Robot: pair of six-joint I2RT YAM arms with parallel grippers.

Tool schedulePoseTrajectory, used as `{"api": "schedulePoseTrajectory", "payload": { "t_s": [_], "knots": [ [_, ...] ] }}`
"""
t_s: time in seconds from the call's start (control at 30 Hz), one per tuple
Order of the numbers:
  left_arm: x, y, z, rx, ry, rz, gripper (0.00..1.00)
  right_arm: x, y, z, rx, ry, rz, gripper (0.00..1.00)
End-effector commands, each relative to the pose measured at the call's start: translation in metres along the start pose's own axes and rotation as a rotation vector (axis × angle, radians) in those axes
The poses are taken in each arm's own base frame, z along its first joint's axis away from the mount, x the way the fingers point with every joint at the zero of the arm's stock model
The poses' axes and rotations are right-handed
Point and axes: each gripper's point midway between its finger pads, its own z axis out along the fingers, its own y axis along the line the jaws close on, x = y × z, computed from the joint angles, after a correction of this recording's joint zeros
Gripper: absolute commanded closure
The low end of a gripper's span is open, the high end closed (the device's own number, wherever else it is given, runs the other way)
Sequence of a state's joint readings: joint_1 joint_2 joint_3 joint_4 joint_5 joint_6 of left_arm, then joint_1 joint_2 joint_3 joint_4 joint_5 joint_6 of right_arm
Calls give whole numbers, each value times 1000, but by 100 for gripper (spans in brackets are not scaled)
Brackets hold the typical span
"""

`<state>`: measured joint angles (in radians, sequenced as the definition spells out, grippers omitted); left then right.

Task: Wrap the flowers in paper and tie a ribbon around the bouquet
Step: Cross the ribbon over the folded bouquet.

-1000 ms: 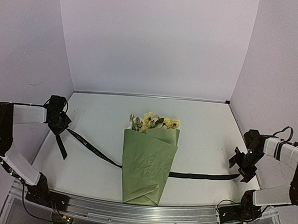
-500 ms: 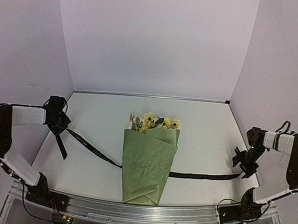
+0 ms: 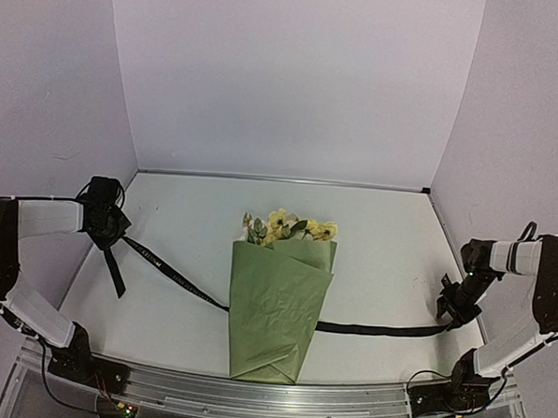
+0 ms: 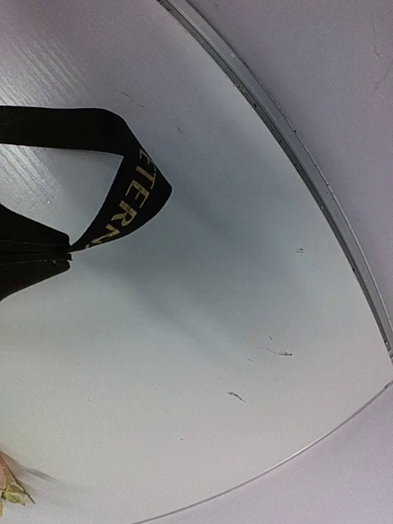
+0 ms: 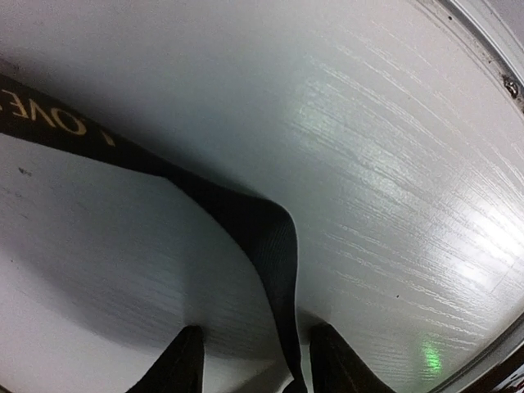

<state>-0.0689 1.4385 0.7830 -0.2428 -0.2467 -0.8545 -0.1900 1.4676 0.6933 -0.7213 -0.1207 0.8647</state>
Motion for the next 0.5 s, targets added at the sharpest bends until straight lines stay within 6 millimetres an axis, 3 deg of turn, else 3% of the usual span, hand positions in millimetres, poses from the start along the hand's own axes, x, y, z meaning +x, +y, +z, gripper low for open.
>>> {"api": "schedulePoseTrajectory", "payload": {
  "t_s": [0.0, 0.1, 0.3, 0.47],
  "knots": [
    [-13, -1, -10, 8, -55, 16, 100, -11, 7, -5, -2, -29, -13, 74],
    [-18, -4, -14, 23, -72, 26, 100, -15, 19, -14, -48, -31, -47, 99],
    [-44, -44, -39, 186, -147, 92, 100, -20, 62, -62, -233, -110, -153, 100],
    [-55, -116, -88, 465, -224, 236, 100, 5, 114, -119, -386, -204, -379, 100]
  ]
}}
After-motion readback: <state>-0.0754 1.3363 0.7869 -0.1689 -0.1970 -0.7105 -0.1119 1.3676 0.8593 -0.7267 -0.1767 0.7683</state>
